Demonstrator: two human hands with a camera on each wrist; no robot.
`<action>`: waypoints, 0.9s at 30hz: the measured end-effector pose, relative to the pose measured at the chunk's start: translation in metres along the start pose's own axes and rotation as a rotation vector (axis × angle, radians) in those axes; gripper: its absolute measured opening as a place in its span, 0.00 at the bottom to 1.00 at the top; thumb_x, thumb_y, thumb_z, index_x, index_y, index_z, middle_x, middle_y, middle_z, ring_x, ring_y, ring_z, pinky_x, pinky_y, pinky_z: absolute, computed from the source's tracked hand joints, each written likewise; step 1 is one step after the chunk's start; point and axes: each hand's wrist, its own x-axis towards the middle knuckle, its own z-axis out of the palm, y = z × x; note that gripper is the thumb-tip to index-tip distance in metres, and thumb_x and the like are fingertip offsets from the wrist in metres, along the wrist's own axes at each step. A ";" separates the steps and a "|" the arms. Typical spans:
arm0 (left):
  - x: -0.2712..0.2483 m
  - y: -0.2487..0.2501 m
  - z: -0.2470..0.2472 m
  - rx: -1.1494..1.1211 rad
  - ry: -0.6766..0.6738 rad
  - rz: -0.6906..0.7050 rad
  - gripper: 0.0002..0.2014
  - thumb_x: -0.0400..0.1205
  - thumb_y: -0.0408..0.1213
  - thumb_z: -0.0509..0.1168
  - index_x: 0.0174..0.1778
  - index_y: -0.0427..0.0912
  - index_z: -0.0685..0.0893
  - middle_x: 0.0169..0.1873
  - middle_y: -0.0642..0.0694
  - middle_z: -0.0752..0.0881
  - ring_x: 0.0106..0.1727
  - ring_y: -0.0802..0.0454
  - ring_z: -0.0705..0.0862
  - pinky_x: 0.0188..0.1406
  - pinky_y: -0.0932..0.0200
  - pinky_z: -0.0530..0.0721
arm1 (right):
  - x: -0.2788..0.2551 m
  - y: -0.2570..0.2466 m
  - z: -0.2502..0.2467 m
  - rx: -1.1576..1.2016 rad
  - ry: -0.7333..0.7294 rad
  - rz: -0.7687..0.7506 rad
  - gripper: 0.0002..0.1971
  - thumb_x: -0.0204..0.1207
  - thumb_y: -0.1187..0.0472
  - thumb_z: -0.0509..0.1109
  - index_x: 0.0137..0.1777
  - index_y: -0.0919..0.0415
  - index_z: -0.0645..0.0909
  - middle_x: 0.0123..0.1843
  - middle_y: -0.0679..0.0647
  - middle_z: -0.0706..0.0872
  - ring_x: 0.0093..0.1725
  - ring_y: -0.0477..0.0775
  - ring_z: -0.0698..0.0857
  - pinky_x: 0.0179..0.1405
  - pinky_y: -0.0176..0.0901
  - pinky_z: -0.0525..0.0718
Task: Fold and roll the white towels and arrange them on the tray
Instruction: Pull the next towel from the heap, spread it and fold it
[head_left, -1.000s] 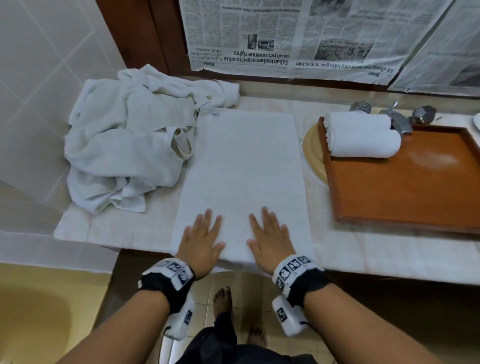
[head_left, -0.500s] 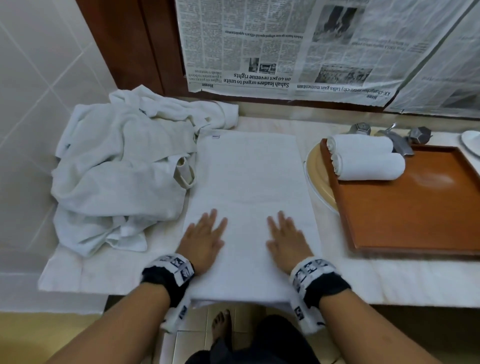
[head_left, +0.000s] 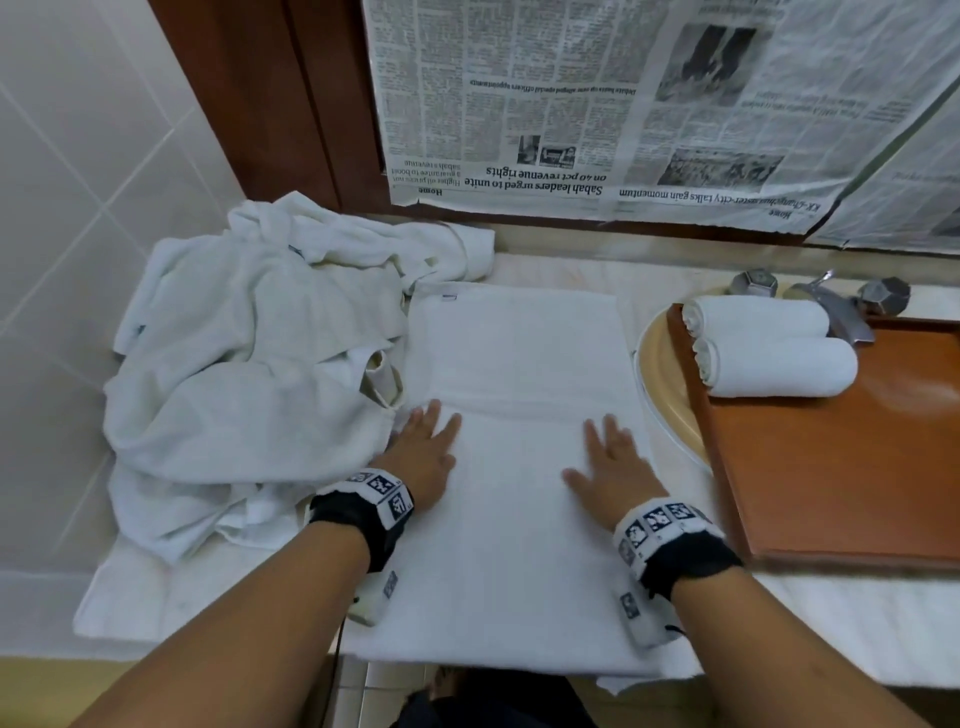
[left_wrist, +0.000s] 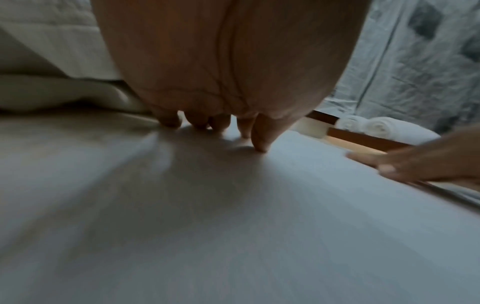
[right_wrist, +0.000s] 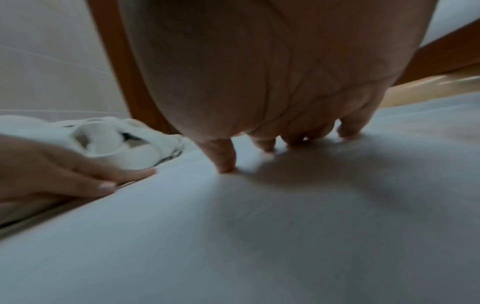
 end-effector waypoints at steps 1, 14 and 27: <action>0.008 -0.008 -0.009 -0.001 0.000 -0.041 0.29 0.91 0.43 0.45 0.87 0.50 0.41 0.86 0.43 0.34 0.87 0.43 0.39 0.85 0.43 0.47 | 0.005 0.007 -0.011 0.018 0.008 0.071 0.40 0.87 0.42 0.54 0.88 0.54 0.34 0.87 0.55 0.28 0.88 0.59 0.37 0.86 0.60 0.51; 0.081 -0.013 -0.065 -0.066 -0.086 -0.024 0.33 0.91 0.49 0.47 0.87 0.44 0.38 0.84 0.38 0.30 0.85 0.36 0.32 0.83 0.39 0.42 | 0.079 -0.004 -0.060 -0.030 -0.019 -0.029 0.35 0.89 0.49 0.51 0.88 0.54 0.35 0.87 0.58 0.28 0.88 0.61 0.36 0.85 0.61 0.49; 0.148 -0.028 -0.106 -0.260 0.048 -0.192 0.33 0.91 0.51 0.46 0.87 0.41 0.41 0.84 0.39 0.32 0.85 0.35 0.33 0.83 0.46 0.38 | 0.151 -0.015 -0.108 -0.010 0.001 0.028 0.36 0.88 0.49 0.53 0.88 0.58 0.38 0.88 0.58 0.32 0.88 0.61 0.39 0.85 0.60 0.53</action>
